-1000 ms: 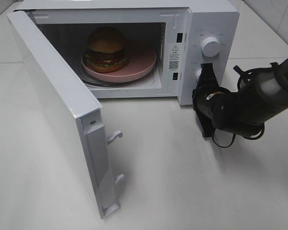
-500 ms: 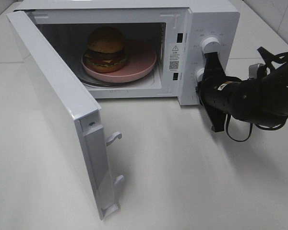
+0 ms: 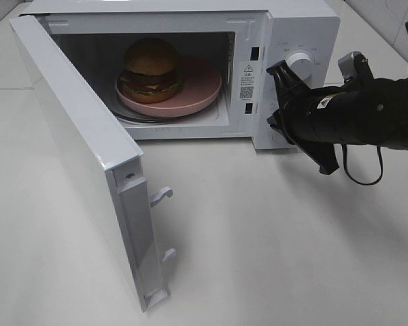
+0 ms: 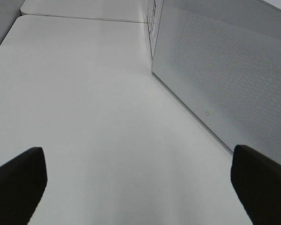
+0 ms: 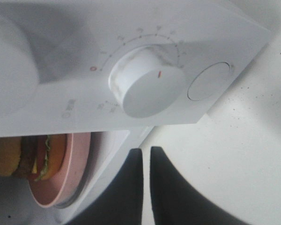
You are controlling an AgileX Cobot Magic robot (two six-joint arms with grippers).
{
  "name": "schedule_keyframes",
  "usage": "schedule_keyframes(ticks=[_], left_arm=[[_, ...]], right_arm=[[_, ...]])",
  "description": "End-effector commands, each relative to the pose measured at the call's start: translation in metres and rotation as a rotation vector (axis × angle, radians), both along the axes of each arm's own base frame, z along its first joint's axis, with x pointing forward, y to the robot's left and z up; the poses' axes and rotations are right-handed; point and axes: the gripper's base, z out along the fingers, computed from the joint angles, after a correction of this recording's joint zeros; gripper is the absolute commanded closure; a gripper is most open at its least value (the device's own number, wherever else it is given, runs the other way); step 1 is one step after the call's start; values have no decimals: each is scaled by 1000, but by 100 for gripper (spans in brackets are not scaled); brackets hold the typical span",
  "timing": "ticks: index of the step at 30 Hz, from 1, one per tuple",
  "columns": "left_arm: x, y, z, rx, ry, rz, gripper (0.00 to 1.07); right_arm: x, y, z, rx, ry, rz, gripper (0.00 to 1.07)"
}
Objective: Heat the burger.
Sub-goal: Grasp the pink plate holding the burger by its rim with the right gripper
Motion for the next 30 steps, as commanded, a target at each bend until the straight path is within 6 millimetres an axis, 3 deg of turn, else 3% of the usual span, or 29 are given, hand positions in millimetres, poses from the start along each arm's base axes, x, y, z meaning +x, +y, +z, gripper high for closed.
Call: schedule_keyframes(ticks=[1,24,30], left_arm=[[-2,0,0,-7,-12,3,7],[-2,0,0,-7,-12,3,7],[-2,0,0,-7,-12,3,7]], right_arm=[[-5,0,10,-90,-1,104,104],[-51,-5,60,-461,8,650,101],[-65,-9,71,-647,-59,901,99]])
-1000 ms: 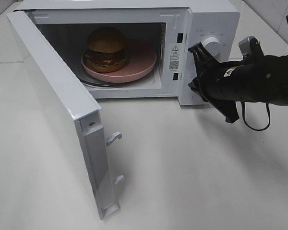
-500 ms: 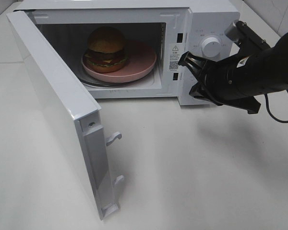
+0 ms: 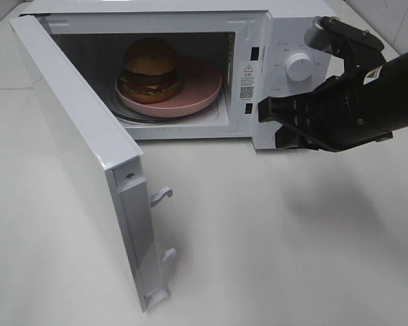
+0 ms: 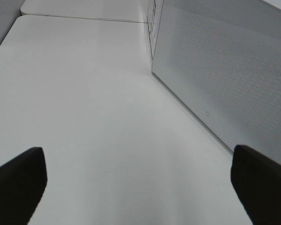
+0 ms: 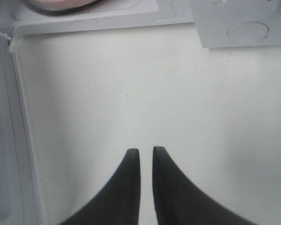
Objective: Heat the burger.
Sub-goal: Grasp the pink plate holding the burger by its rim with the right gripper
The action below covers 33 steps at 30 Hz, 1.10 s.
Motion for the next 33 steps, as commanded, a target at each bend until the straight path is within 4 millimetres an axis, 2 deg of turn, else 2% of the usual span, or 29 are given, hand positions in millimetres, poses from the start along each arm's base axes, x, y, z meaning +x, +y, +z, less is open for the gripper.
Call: schedule_keyframes(ticks=[1,12,21,23,24,25,29,33], left_arm=[[-2,0,0,-7,-12,3,7],[-2,0,0,-7,-12,3,7],[-2,0,0,-7,-12,3,7],[-2,0,0,-7,-12,3,7],[-2,0,0,-7,-12,3,7],[-2,0,0,-7,-12,3,7],[-2,0,0,-7,-12,3,7],[-2,0,0,-7,-12,3,7]], right_arm=[[-7,-4,10,-147,-73,217,98],[-15,-13,23,-426,-255,556,92],[-14,-15,22,-597,-345,792,91],[-14,-17,22,-688,-384,906,91],[-14,-17,22,-688,-384,906,91],[-14,-19,21,-762,-401,990,90],[-15,-25,19,-894,-389,1124,90],[-16,-30,18,-959,-355,1177,90]])
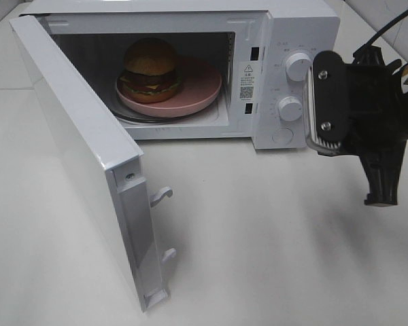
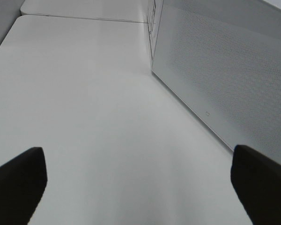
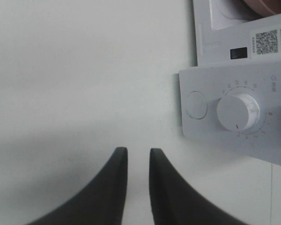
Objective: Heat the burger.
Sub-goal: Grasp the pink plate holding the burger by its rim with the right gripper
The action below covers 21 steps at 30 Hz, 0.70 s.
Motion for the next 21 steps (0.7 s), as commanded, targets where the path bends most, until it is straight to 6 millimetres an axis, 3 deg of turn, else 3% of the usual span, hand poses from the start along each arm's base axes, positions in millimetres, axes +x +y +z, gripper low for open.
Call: schedule_keyframes(ticks=[1,11,21], left_arm=[[-2,0,0,-7,-12,3,7],[-2,0,0,-7,-12,3,7],[-2,0,0,-7,-12,3,7]], right_arm=[[-2,-9,1,-138,7,63,91],[-10,-16,-3,-243,110,108,93],[5,-5,21,-201,108,125,92]])
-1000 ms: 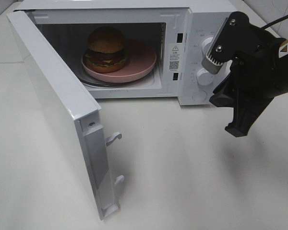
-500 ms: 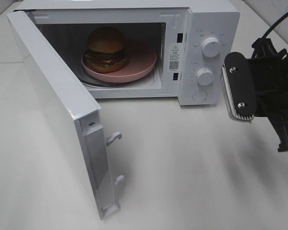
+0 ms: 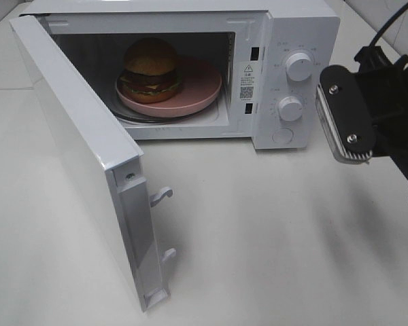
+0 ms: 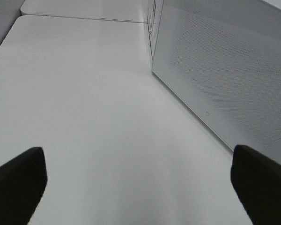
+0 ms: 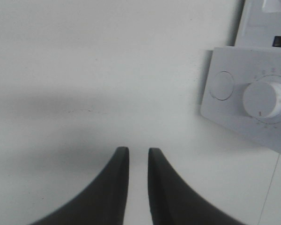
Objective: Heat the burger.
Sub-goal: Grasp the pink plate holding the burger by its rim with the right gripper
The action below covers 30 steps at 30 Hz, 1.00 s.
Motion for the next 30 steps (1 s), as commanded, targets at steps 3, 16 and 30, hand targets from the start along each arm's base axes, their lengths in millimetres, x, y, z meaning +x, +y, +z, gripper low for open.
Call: schedule_keyframes(ticks=[3,16,30], left_arm=[[-2,0,0,-7,-12,3,7],[-2,0,0,-7,-12,3,7],[-2,0,0,-7,-12,3,7]], right_arm=[[10,6,6,8,40,4,92],[25,38,9,132,-74,58,50],[38,66,-19,129,-87,121,9]])
